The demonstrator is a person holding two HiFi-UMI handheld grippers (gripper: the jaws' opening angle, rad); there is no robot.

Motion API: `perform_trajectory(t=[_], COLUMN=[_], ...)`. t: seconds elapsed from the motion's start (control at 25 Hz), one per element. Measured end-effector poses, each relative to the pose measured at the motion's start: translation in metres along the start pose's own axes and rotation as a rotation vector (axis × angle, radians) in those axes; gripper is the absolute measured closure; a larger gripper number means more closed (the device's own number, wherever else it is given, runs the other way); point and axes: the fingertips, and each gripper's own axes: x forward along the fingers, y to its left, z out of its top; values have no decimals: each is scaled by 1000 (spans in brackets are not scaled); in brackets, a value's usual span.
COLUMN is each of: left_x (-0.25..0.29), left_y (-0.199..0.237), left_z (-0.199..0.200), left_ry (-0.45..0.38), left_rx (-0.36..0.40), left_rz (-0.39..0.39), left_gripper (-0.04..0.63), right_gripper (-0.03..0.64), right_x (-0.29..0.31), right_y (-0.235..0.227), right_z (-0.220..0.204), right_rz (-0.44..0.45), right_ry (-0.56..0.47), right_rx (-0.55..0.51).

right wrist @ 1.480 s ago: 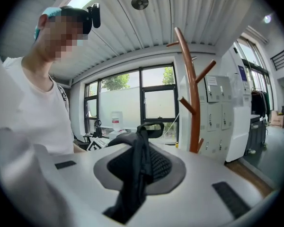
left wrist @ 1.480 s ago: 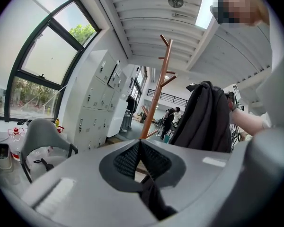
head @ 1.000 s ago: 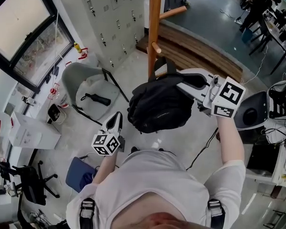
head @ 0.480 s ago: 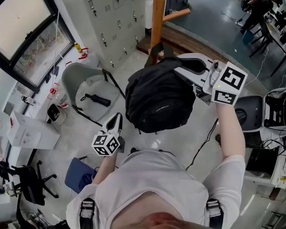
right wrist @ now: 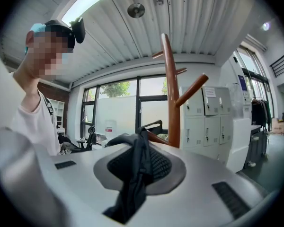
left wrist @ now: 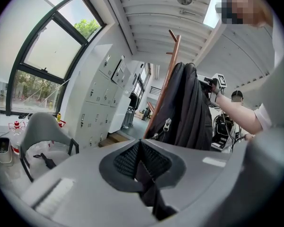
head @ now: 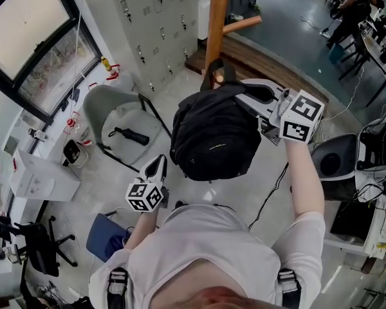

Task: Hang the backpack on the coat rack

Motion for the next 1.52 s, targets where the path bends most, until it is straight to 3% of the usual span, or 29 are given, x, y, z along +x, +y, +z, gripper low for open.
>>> perform_trajectory(t=[0.48, 1.0, 1.52], left_x=[10, 14, 16], left_y=[-5, -8, -3], left_z=[1, -2, -4], left_ry=[20, 33, 40], left_rx=[7, 5, -2], left_rz=[1, -9, 5], left_gripper=[584, 584, 584], right_gripper=[557, 557, 557], right_x=[14, 8, 25], right_y=[-22, -31, -48], right_z=[-53, -48, -73], right_rz=[-9, -13, -43], right_ry=[-4, -62, -27], right_rx=[108, 213, 286])
